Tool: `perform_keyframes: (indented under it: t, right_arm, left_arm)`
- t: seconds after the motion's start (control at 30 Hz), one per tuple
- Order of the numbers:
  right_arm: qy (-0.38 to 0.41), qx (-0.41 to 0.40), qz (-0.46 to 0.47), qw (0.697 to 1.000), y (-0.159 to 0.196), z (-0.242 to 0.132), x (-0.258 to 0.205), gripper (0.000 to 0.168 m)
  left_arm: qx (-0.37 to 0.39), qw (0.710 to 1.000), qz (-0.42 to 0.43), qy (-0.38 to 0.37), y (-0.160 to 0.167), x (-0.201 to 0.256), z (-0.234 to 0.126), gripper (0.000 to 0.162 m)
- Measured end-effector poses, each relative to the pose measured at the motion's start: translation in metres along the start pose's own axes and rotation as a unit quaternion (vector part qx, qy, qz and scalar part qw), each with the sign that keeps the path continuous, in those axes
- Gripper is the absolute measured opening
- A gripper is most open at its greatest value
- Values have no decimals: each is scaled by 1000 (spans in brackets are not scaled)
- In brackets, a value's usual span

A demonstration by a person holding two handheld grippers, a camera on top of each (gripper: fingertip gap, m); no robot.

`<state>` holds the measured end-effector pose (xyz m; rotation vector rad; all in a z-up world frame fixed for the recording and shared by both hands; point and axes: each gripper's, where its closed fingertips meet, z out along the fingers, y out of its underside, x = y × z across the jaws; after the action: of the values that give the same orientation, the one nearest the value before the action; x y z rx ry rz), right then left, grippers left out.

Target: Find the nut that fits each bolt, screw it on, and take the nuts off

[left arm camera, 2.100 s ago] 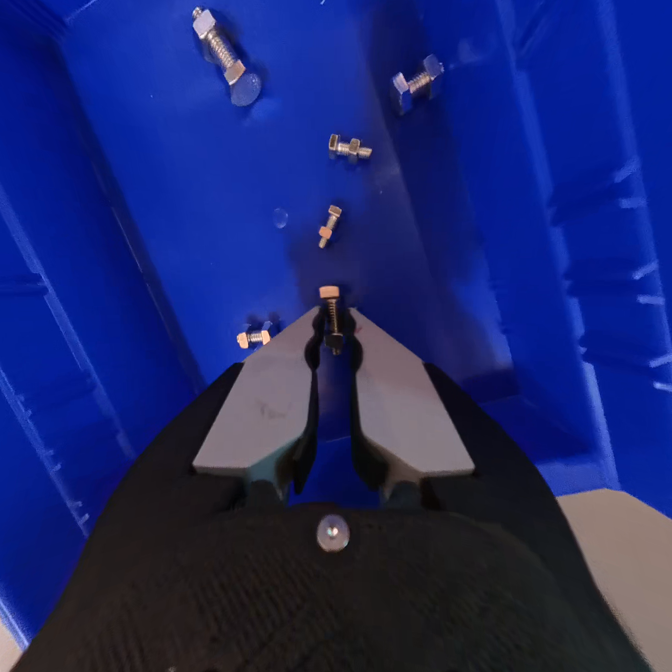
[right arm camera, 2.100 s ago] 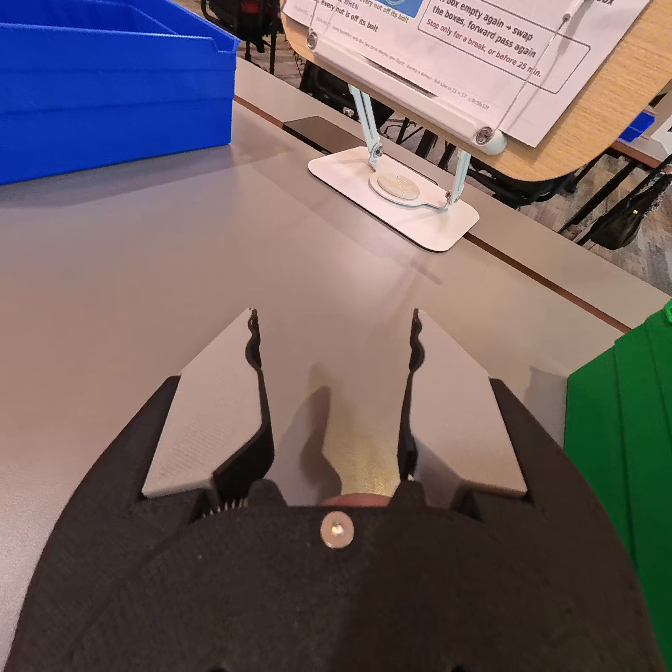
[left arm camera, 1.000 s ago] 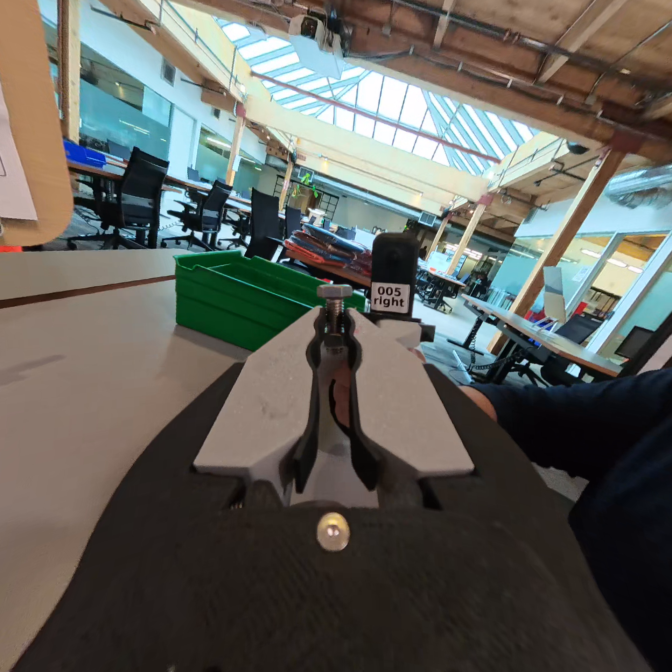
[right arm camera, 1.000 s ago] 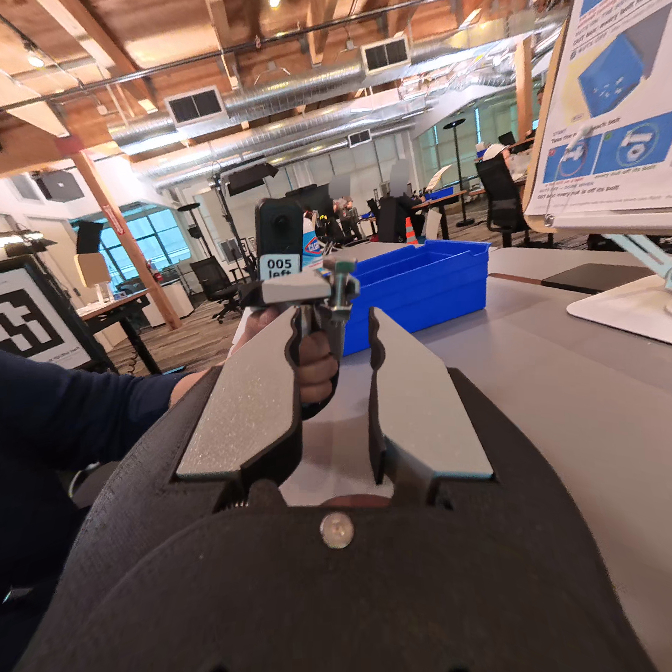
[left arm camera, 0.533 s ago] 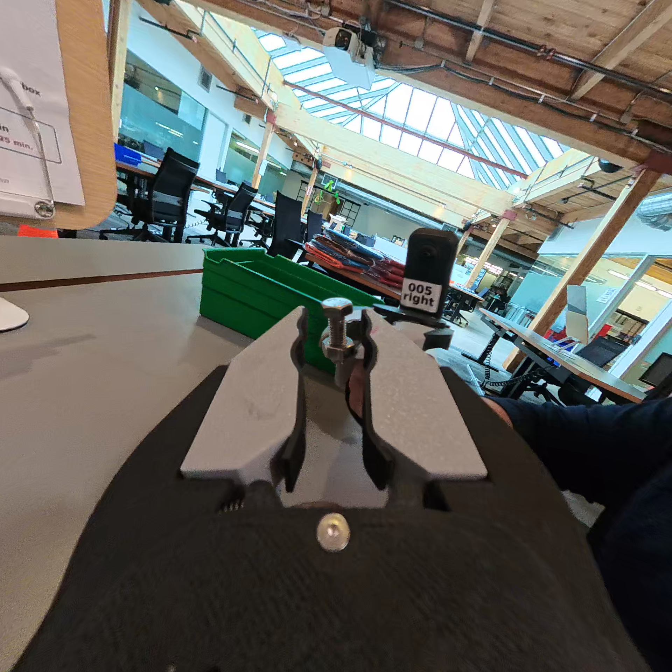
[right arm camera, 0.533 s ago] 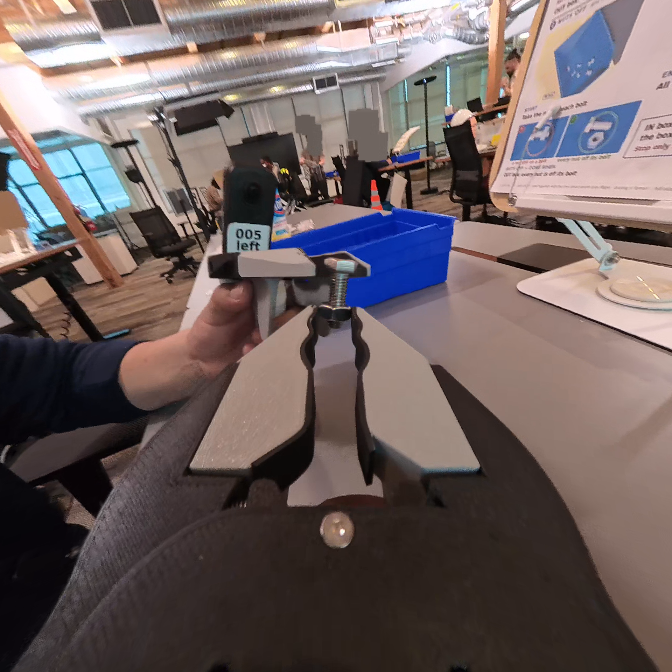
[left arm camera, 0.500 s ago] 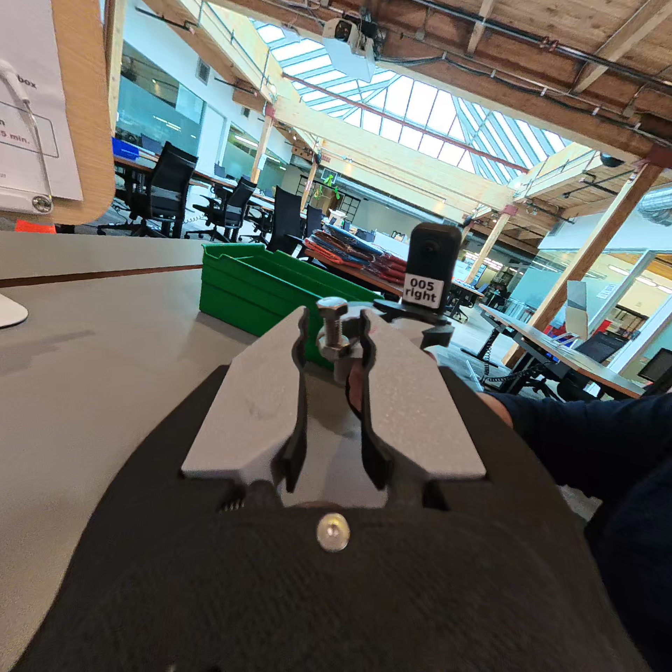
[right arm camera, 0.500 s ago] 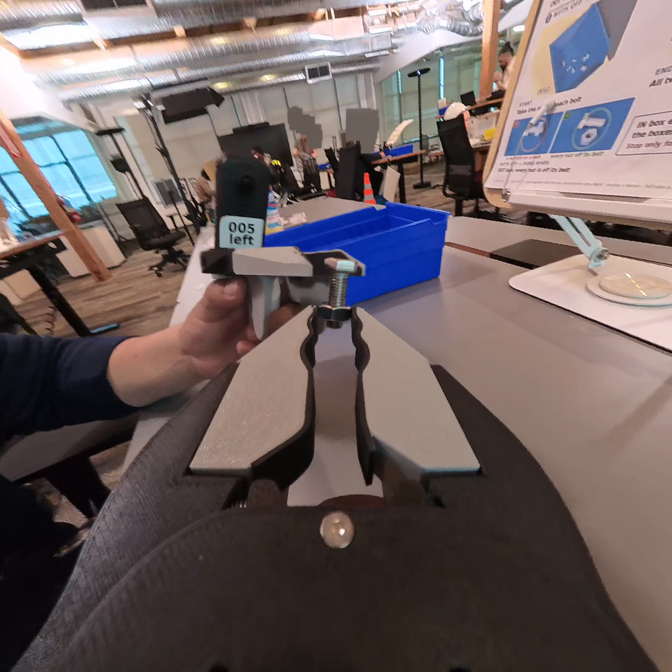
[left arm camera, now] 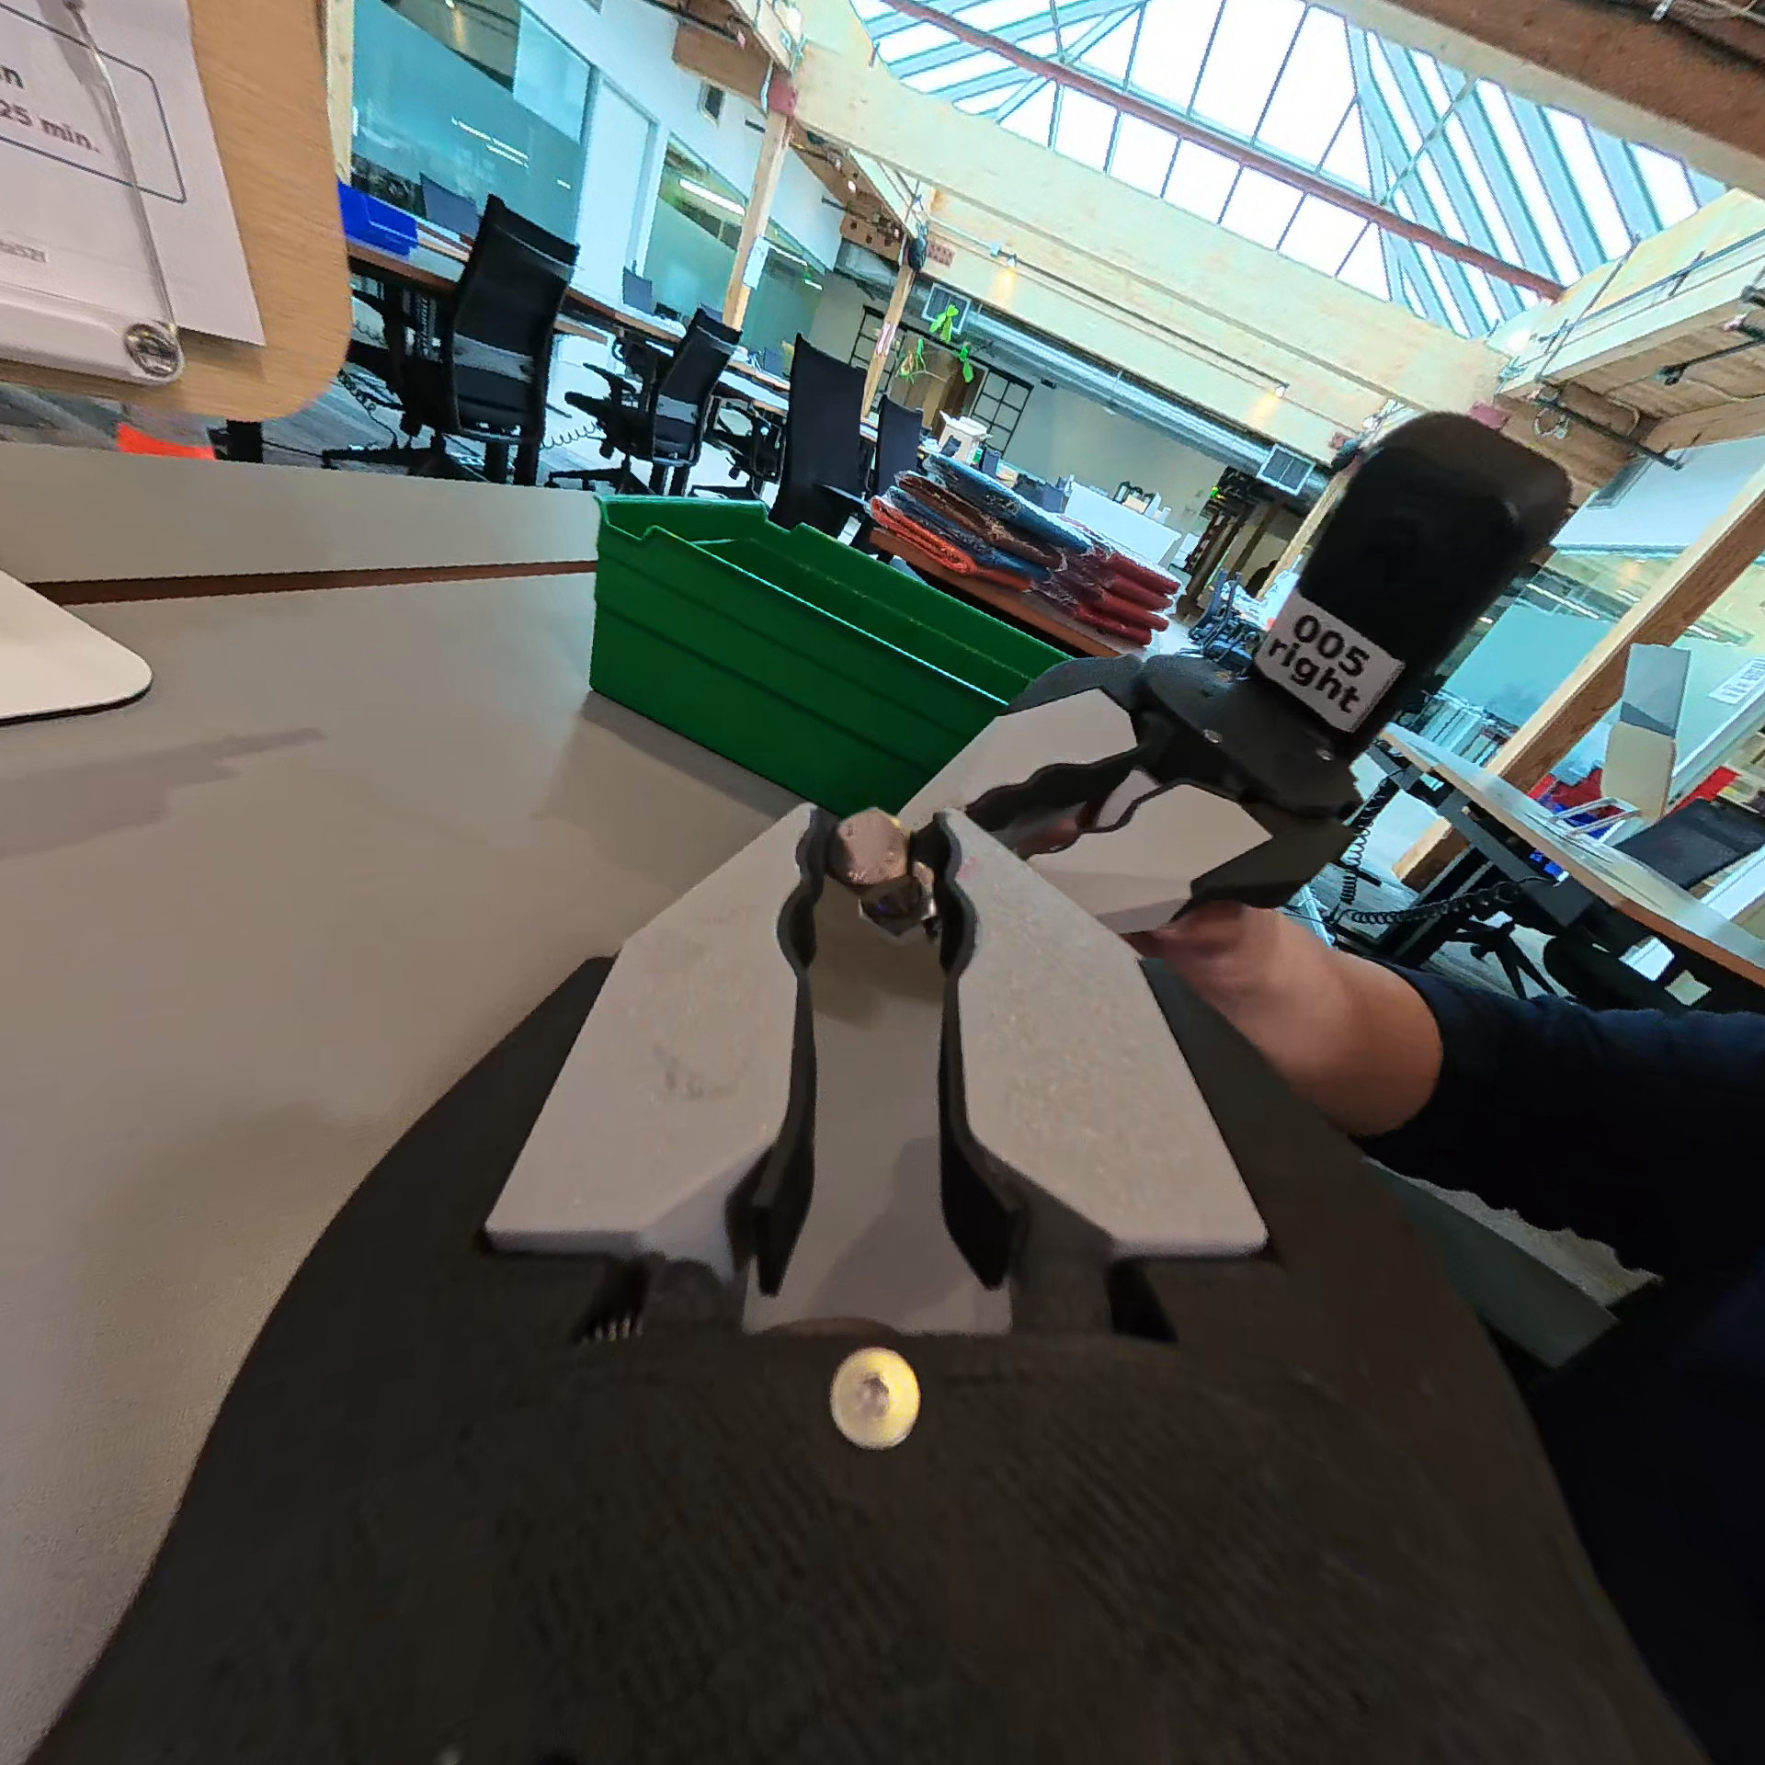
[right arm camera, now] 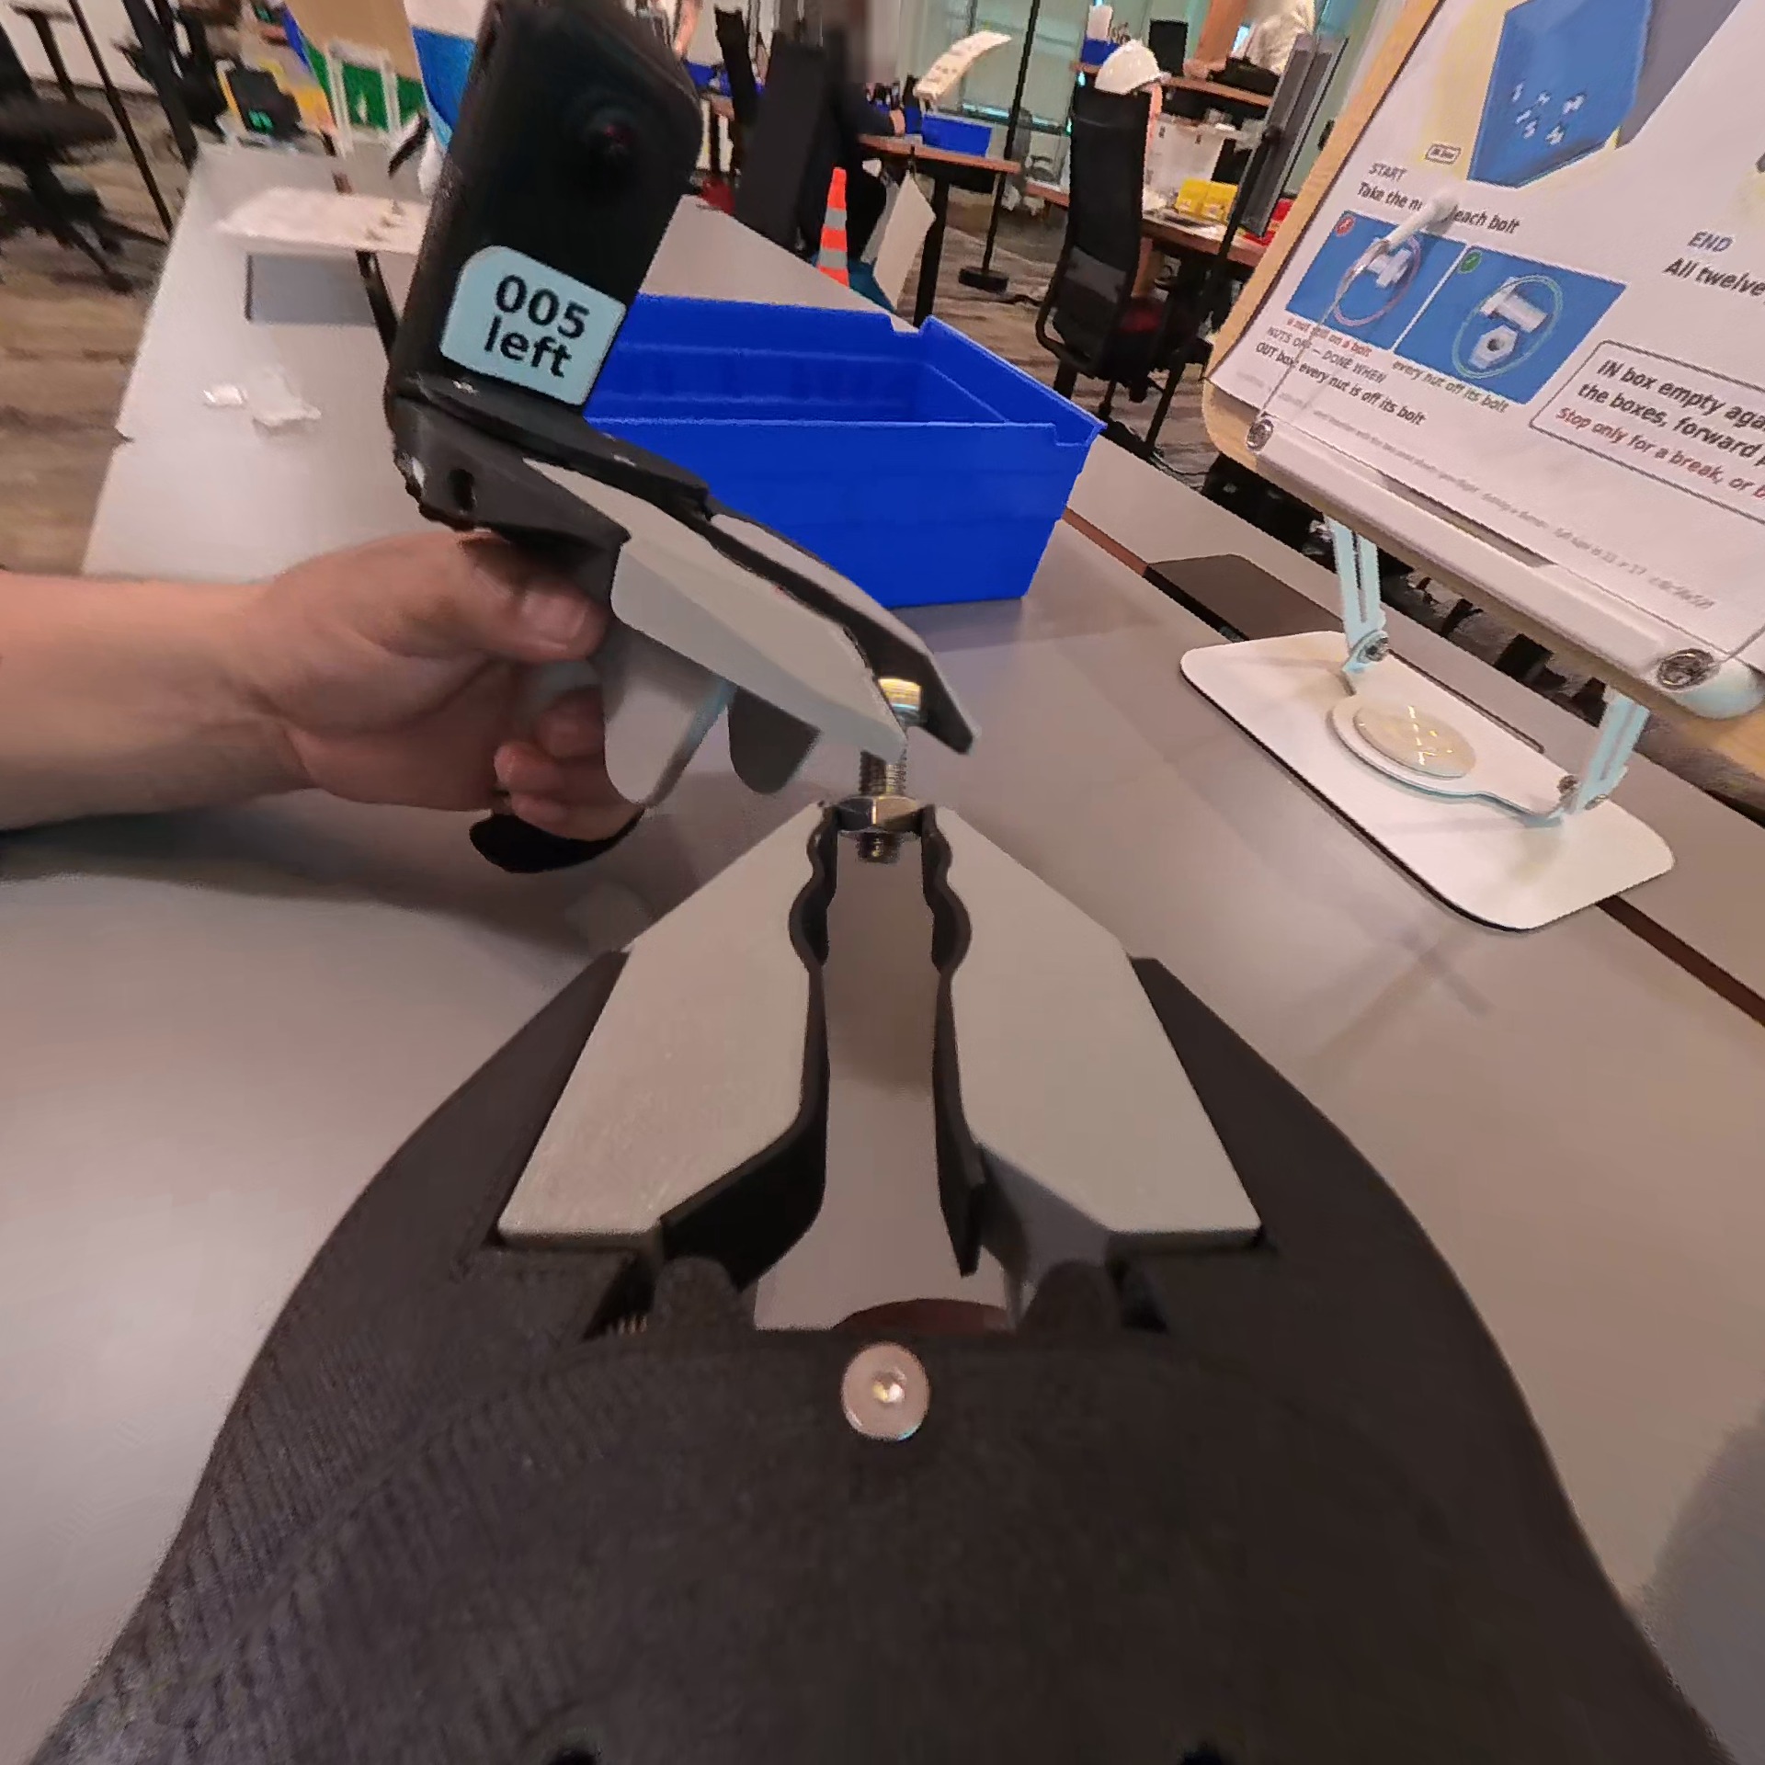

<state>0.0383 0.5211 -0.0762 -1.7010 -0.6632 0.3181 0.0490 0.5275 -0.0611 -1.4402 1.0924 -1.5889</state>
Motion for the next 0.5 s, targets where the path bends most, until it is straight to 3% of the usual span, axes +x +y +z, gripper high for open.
perform_keyframes:
  t: [0.3,0.5]
  right_arm:
    - [-3,-2,2,1000,0,-1,1,14]
    - [-70,78,98,990,-20,-11,-2,14]
  left_arm:
    - [-17,999,-27,0,4,-4,-2,15]
    - [34,995,-72,53,-11,10,-3,15]
